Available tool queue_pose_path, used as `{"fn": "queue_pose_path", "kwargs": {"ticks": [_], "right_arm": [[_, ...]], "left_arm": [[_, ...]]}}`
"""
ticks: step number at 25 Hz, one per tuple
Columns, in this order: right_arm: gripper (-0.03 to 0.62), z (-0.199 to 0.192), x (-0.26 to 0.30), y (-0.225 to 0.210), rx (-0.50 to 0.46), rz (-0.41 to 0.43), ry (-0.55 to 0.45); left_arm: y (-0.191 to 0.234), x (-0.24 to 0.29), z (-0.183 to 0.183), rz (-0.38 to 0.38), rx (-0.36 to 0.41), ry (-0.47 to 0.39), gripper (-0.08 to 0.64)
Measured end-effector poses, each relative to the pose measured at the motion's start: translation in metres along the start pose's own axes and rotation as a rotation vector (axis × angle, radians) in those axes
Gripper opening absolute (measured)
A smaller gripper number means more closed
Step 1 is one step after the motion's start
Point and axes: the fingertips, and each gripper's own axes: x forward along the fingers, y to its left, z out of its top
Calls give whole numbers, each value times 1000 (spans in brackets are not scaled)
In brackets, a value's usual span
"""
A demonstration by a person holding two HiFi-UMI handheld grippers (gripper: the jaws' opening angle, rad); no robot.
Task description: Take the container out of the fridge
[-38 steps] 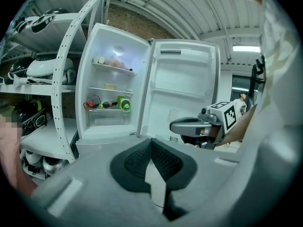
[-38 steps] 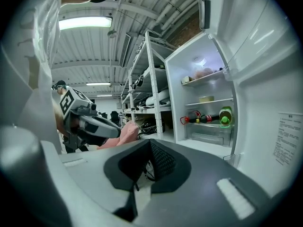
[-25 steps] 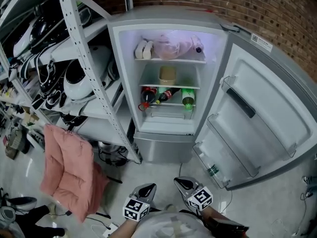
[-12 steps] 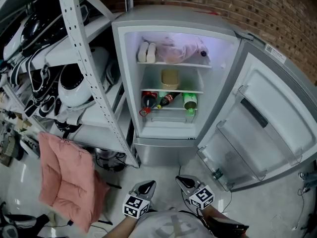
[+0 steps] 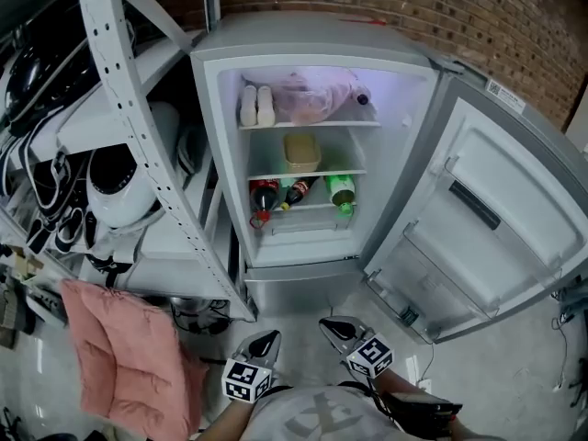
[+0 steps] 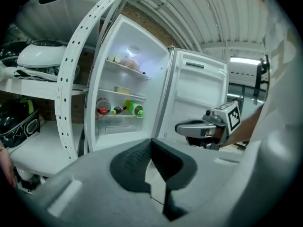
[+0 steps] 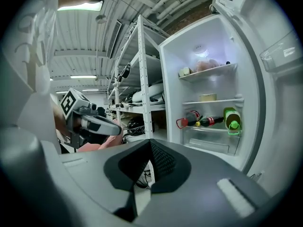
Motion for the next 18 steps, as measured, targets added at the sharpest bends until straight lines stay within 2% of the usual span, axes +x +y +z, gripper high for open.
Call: {"fn": "queue_pose_path", "kwargs": {"ticks": [7, 18], "right_arm": [[6, 12, 16, 0, -16, -58, 3], [6, 22, 37, -19, -48, -99, 18]], "left_arm": [[18, -8, 4, -49, 17, -9, 2], [49, -16, 8, -31, 5, -33, 2]]}}
